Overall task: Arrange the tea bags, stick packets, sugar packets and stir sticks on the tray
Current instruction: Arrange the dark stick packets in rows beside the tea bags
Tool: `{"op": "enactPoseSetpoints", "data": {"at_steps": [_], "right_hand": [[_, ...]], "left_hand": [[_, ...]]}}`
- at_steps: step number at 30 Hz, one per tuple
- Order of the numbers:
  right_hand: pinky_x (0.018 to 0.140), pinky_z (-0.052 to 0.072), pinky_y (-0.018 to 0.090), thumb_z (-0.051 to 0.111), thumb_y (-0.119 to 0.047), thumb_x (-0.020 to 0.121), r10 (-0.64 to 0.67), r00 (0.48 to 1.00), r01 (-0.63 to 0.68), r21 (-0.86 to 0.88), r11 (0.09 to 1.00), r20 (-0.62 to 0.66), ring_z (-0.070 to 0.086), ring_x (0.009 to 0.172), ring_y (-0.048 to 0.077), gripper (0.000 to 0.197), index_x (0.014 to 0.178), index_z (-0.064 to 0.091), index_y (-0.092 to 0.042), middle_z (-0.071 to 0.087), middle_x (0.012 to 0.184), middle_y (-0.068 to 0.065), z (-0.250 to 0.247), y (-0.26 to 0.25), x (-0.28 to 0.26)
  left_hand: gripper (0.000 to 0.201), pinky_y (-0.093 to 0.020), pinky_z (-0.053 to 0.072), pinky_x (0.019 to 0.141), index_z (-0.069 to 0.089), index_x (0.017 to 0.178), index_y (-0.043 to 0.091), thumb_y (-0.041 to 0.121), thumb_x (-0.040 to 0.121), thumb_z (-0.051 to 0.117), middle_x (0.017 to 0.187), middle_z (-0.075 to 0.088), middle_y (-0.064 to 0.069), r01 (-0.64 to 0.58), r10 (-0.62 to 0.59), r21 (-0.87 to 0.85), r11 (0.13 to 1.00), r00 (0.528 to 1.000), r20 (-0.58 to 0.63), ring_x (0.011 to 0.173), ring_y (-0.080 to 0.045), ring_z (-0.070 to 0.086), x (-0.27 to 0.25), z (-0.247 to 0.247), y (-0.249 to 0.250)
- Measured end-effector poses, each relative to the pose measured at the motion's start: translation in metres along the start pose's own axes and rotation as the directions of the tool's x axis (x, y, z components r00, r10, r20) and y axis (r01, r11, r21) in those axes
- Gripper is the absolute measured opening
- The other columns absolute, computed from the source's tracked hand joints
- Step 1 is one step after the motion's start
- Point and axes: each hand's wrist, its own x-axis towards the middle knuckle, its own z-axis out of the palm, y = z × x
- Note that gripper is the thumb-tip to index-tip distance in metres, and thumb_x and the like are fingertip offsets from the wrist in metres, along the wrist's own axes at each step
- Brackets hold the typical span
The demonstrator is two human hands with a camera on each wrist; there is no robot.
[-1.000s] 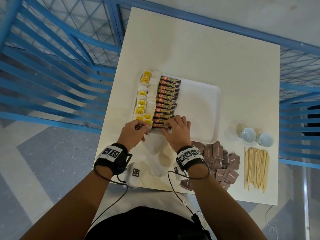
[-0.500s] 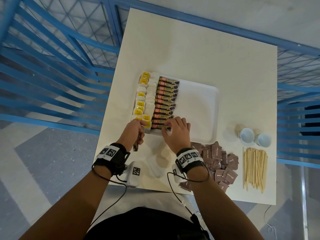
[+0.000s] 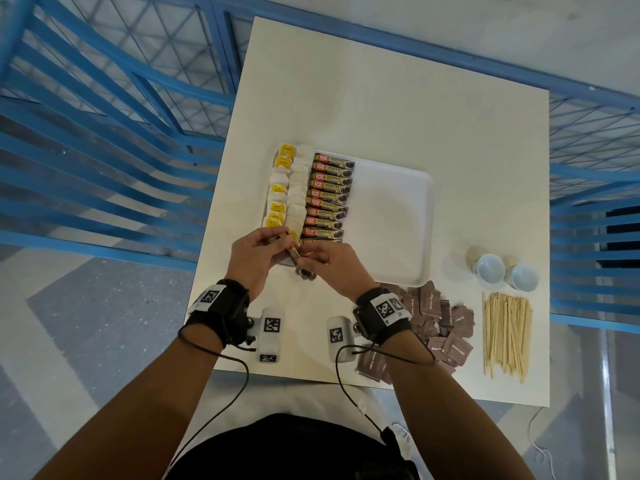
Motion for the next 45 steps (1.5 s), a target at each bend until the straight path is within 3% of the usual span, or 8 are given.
{"op": "enactPoseSetpoints", "data": {"at_steps": [3, 7, 15, 17, 20, 24, 34, 45], "right_hand": [[0.073, 0.057, 0.020, 0.071, -0.016, 0.093, -0.014, 1.000, 0.014, -0.002, 1.000, -0.026, 0.072, 0.073, 0.008, 0.019, 0.111, 0.072, -0.011, 0.077, 0.083, -0.002, -0.004, 0.000, 0.001], [0.072, 0.049, 0.015, 0.068, -0.012, 0.094, -0.025, 0.995, 0.026, 0.005, 1.000, -0.098, 0.065, 0.068, 0.001, 0.015, 0.108, 0.074, -0.014, 0.075, 0.081, -0.004, -0.009, 0.006, 0.000], [0.060, 0.041, 0.026, 0.054, -0.006, 0.101, 0.090, 0.991, -0.039, 0.429, 0.903, -0.100, 0.052, 0.069, 0.015, 0.024, 0.113, 0.074, -0.011, 0.070, 0.085, 0.010, -0.004, 0.009, -0.006], [0.065, 0.042, 0.025, 0.054, -0.008, 0.101, 0.086, 0.983, -0.032, 0.318, 0.948, -0.160, 0.056, 0.072, 0.012, 0.024, 0.112, 0.075, -0.014, 0.071, 0.088, 0.006, -0.002, 0.007, -0.006], [0.081, 0.044, 0.020, 0.066, -0.028, 0.094, -0.084, 0.955, 0.055, -0.111, 0.992, -0.285, 0.058, 0.089, 0.002, 0.020, 0.112, 0.073, -0.021, 0.069, 0.101, -0.010, 0.002, 0.002, -0.007], [0.090, 0.036, 0.029, 0.069, -0.041, 0.087, -0.332, 0.915, 0.157, -0.554, 0.817, -0.229, 0.046, 0.103, 0.013, 0.030, 0.112, 0.072, -0.026, 0.058, 0.105, -0.010, 0.002, 0.005, -0.008], [0.089, 0.038, 0.039, 0.074, -0.029, 0.086, -0.228, 0.939, 0.026, -0.608, 0.794, -0.257, 0.047, 0.099, 0.017, 0.018, 0.103, 0.070, -0.026, 0.061, 0.102, -0.010, -0.014, 0.040, -0.018], [0.089, 0.034, 0.037, 0.073, -0.036, 0.084, -0.194, 0.925, -0.071, -0.651, 0.756, -0.326, 0.045, 0.101, 0.017, 0.022, 0.105, 0.072, -0.030, 0.056, 0.103, -0.008, 0.004, 0.038, -0.009]], "left_hand": [[0.019, -0.038, 0.063, 0.081, 0.071, 0.106, -0.001, -0.004, 0.088, 0.073, 0.102, 0.074, -0.022, -0.012, 0.013, 0.038, 0.999, 1.000, -0.016, 0.091, -0.031, 0.074, -0.002, 0.000, 0.000], [0.018, -0.033, 0.063, 0.076, 0.073, 0.104, 0.002, -0.002, 0.087, 0.074, 0.093, 0.077, -0.015, -0.001, 0.004, 0.055, 0.998, 0.999, -0.050, 0.083, -0.027, 0.075, -0.005, -0.001, -0.002], [0.016, -0.035, 0.063, 0.082, 0.072, 0.106, 0.000, -0.001, 0.089, 0.072, 0.101, 0.076, -0.017, 0.020, -0.023, -0.050, 0.999, 0.997, -0.067, 0.087, -0.029, 0.075, -0.004, 0.000, -0.008], [0.015, -0.036, 0.064, 0.081, 0.072, 0.104, -0.001, -0.003, 0.089, 0.072, 0.097, 0.076, -0.017, -0.001, 0.001, -0.007, 1.000, 0.997, -0.075, 0.084, -0.028, 0.075, -0.003, 0.001, -0.008], [0.015, -0.038, 0.064, 0.081, 0.072, 0.102, -0.002, -0.005, 0.088, 0.072, 0.094, 0.076, -0.017, -0.035, 0.040, 0.060, 0.998, 0.996, -0.082, 0.085, -0.031, 0.076, -0.003, 0.000, -0.009], [0.014, -0.042, 0.064, 0.080, 0.070, 0.101, -0.004, -0.004, 0.087, 0.074, 0.100, 0.074, -0.022, -0.052, 0.062, 0.120, 0.991, 0.995, -0.079, 0.092, -0.036, 0.075, -0.002, 0.000, -0.014], [0.005, -0.033, 0.052, 0.055, 0.070, 0.097, 0.013, 0.016, 0.096, 0.066, 0.079, 0.073, -0.007, -0.040, 0.088, 0.334, 0.942, 0.988, -0.130, 0.067, -0.020, 0.065, 0.000, -0.011, -0.018], [0.008, -0.029, 0.045, 0.053, 0.069, 0.094, 0.014, 0.019, 0.097, 0.065, 0.078, 0.073, -0.004, -0.041, 0.089, 0.439, 0.898, 0.992, -0.089, 0.063, -0.020, 0.065, -0.001, -0.009, -0.016]]}}
